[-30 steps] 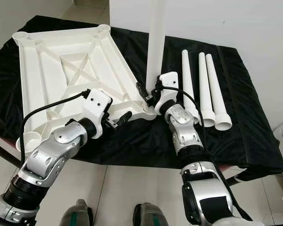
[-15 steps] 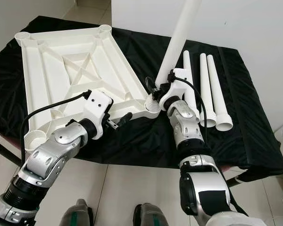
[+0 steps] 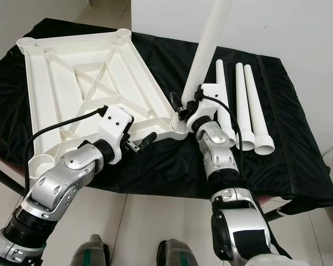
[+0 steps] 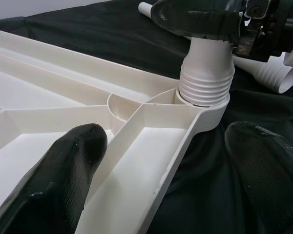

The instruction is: Building children table

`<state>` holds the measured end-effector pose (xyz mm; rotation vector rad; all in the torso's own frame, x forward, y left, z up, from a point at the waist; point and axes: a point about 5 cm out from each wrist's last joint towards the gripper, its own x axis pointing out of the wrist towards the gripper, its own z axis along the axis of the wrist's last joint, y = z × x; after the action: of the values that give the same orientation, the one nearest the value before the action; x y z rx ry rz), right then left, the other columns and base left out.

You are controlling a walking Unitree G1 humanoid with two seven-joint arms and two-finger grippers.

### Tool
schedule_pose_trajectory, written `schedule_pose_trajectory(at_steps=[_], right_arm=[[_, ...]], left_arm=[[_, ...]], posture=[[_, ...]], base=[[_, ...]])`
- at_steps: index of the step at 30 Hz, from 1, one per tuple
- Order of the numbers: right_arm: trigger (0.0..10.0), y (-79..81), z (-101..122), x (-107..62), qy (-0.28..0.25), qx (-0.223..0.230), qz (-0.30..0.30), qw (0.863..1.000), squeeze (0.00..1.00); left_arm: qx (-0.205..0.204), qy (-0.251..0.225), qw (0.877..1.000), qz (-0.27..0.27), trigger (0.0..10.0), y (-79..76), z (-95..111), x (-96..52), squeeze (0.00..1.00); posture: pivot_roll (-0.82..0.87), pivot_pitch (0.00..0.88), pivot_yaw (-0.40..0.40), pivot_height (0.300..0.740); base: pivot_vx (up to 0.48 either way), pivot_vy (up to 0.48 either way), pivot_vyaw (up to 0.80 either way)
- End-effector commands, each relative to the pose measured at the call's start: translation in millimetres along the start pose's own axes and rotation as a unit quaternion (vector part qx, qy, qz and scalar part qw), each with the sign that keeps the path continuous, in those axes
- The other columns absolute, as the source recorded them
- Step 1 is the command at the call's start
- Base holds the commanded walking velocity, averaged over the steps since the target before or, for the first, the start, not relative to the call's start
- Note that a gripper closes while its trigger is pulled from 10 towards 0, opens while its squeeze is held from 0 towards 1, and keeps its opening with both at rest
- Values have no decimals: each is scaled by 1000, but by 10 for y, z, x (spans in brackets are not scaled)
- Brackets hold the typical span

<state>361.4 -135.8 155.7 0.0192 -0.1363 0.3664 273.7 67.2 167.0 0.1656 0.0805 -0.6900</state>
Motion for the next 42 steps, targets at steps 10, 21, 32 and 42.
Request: schedule_pose_trajectory(at_steps=[10, 21, 32, 42], right_arm=[[10000, -50, -376, -196, 76, 2, -28, 997, 0], [10000, 97, -431, -277, 71, -50, 27, 996, 0], [10000, 152, -372, -272, 52, -91, 73, 992, 0], [10000, 190, -486, -354, 61, -46, 67, 995, 0]], left_arm=[[1, -2, 999, -53, 10000, -75, 32, -13, 0], [0, -2, 999, -54, 10000, -78, 42, -26, 0], [-4, -3, 998, -55, 10000, -91, 52, -40, 0], [-5, -4, 998, -56, 10000, -97, 64, -60, 0]], posture=[[38, 54, -54, 740], [37, 64, -49, 740], [43, 68, -50, 740], [45, 70, -45, 740]], base=[[0, 0, 0], [0, 0, 0], [0, 0, 0], [0, 0, 0]])
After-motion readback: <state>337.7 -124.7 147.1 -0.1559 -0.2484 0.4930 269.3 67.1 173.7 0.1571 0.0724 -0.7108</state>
